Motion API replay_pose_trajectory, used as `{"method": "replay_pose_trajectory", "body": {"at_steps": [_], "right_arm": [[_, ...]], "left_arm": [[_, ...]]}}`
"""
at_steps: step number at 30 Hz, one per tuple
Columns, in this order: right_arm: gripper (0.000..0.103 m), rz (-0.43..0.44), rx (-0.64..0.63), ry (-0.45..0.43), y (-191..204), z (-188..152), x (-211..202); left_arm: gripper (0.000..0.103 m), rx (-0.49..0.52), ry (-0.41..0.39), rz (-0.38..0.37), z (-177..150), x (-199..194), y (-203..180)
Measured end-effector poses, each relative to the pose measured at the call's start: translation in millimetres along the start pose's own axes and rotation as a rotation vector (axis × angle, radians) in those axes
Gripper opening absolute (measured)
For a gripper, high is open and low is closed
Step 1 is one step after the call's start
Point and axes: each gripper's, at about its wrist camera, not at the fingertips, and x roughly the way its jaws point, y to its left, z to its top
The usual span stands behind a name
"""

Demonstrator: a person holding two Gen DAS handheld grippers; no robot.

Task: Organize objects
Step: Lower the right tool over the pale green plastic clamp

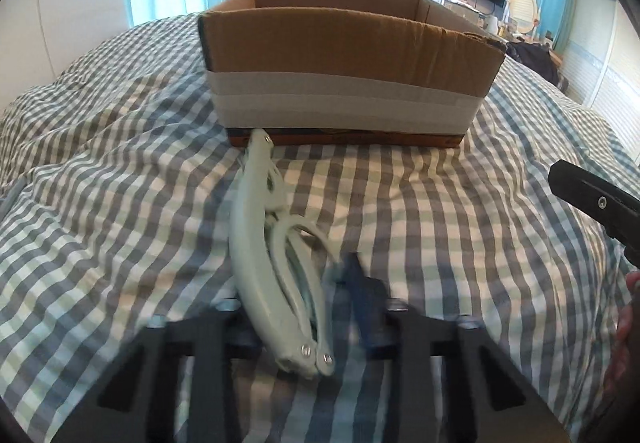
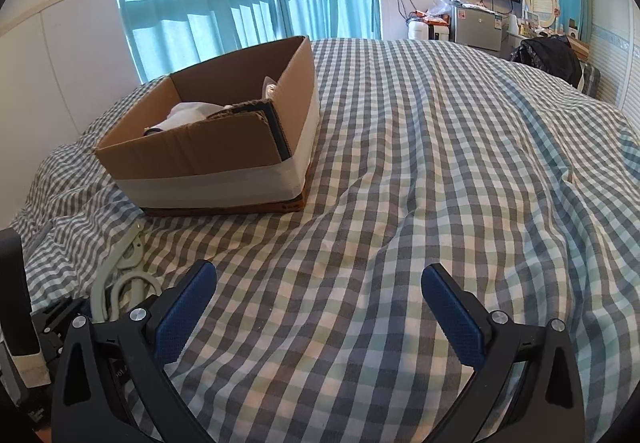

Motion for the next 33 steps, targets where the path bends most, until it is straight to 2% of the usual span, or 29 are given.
{"method": "replay_pose_trajectory", "body": {"at_steps": [5,8,10,12,22,27,33], "right_arm": [[0.103,0.004,-0.020,-0.021,7.5,-1.0,-13.5],[0.103,0.010,-0.037,-0.033,12.2,-3.3,-23.1],[0.103,0.015,-0.047,-0.038,15.4,-4.8,-29.2],[0.103,0.021,-0.052,-0.043,17.8,-5.5,-35.1],[0.103,0.026,-0.073,-0.084,24.9,-8.1,-65.6],[0.103,0.024,-0.078,-0.091,23.5,-9.4,-75.1],[0.103,0.053,-0.117,-0.058,29.2,-12.9,-67.3]], "left_arm": [[0.019,-0.019,0.007,-0.024,-5.6,-15.6,4.7],[0.006,-0.030,-0.005,-0.028,-8.4,-27.3,5.6],[0.005,-0.049,-0.010,-0.023,-9.0,-35.7,4.0],[0.001,-0.038,-0.021,-0.030,-8.7,-42.8,1.5],[0.000,-0.045,-0.075,-0.067,-10.6,-74.2,1.0],[0.000,-0.029,-0.069,-0.089,-8.7,-81.0,-3.5],[0.003,-0.007,-0.048,-0.030,-10.2,-72.3,-3.5]]}}
